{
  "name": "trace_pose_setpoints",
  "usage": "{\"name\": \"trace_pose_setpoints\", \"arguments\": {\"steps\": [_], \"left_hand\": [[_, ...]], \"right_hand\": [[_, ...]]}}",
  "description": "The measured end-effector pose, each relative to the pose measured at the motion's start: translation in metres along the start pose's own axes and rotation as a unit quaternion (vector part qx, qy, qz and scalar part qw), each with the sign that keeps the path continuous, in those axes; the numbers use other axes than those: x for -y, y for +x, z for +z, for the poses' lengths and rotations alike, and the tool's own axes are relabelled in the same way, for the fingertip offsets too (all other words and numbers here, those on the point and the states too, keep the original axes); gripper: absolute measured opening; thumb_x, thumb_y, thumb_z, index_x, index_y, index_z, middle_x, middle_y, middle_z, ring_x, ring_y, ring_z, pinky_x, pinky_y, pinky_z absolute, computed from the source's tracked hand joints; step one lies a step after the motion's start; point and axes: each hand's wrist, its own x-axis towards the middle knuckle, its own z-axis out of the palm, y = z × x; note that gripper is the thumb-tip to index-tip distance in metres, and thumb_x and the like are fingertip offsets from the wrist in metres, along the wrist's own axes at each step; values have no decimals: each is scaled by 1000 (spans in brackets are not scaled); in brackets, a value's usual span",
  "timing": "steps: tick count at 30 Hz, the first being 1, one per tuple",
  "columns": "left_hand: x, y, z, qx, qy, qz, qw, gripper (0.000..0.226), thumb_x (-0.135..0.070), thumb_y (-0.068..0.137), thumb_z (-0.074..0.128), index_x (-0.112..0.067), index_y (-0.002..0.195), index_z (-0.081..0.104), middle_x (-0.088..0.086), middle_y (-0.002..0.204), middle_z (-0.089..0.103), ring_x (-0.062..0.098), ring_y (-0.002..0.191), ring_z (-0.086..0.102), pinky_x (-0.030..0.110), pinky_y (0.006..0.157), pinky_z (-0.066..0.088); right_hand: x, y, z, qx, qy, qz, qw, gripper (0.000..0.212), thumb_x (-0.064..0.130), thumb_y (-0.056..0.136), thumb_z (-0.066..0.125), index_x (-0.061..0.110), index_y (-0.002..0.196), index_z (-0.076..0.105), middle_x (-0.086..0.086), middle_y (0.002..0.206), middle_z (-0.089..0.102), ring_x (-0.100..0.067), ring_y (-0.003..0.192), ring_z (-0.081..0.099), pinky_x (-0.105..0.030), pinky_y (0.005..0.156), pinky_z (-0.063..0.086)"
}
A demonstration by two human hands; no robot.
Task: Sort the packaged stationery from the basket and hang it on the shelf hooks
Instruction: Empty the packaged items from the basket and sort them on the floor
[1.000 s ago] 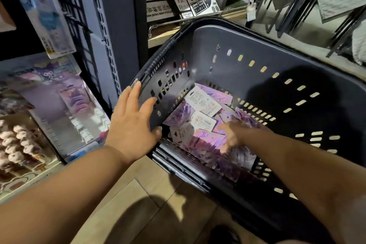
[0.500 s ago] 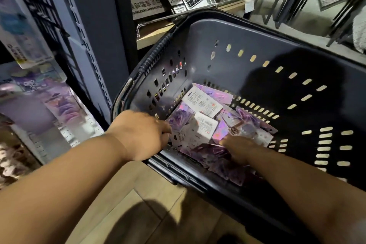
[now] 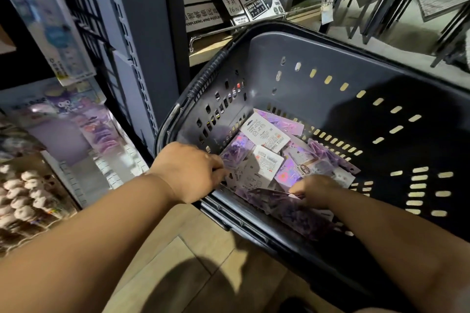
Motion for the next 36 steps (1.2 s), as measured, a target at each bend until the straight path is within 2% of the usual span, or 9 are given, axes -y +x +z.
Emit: {"name": "trace_pose_setpoints", "arguments": {"steps": [10,14,16,21,25,27,30,34,36], "left_hand": [[-11,-12,0,-10,1,-21,1000,38,-50,99,27,-38,115,58,-11,115,67,17,112,58,30,91,44],[-14,-14,-4,-8,-3,-22,1000,37,-50,99,28,-37,117,58,-10,114,68,17,110,58,30,90,45],[-15,-14,-5,-2,-1,-23,1000,37,-50,99,28,-38,119,57,-10,115,68,17,112,58,29,91,45],[-17,-13,-6,0,-14,-19,1000,46,-64,96,26,-41,125,54,-12,113,68,15,111,60,29,90,46],[-19,-8,-8,26,-100,-79,992,93,-96,62,9,-41,125,49,-13,110,69,16,108,63,34,90,48],[-20,-2,-12,7,-280,-99,955,82,-96,60,35,-39,116,52,-15,104,70,12,99,65,33,88,50],[-25,9,-16,-57,-582,-83,807,52,-42,62,85,-31,108,65,-12,101,74,8,97,69,29,92,51],[-26,15,-14,-107,-603,-166,773,27,-7,69,85,-24,86,73,-12,85,74,7,81,68,22,79,51],[-24,17,-13,-124,-563,-189,795,23,-8,72,81,-27,78,71,-11,84,74,7,80,66,24,78,52]], "right_hand": [[-1,-14,11,-78,176,20,981,60,56,69,35,12,99,62,-6,100,62,-26,98,58,-36,87,48],[-2,-9,10,-112,233,8,966,4,28,90,57,24,92,58,0,87,56,-19,94,52,-28,81,38],[-2,-4,6,-130,281,25,950,8,28,93,58,26,90,52,2,85,52,-18,88,52,-30,78,41],[26,-22,-48,-196,493,12,848,22,19,98,53,9,117,58,-11,105,67,-22,86,65,-39,75,52],[62,-41,-95,-219,658,-112,712,18,23,95,56,20,111,63,-14,107,70,-30,91,66,-45,77,49],[80,-41,-111,-244,665,-150,690,10,20,94,57,21,100,65,-18,100,68,-26,86,63,-43,76,47],[101,-33,-131,-272,689,-175,648,22,11,96,56,27,84,65,-15,89,64,-24,81,59,-37,69,46],[80,-11,-105,-237,669,-92,698,15,22,99,52,25,89,63,-5,84,58,-17,79,55,-27,69,47],[49,-5,-73,-158,535,-50,829,19,17,91,64,14,109,59,-6,105,61,-21,97,58,-29,85,48]]}}
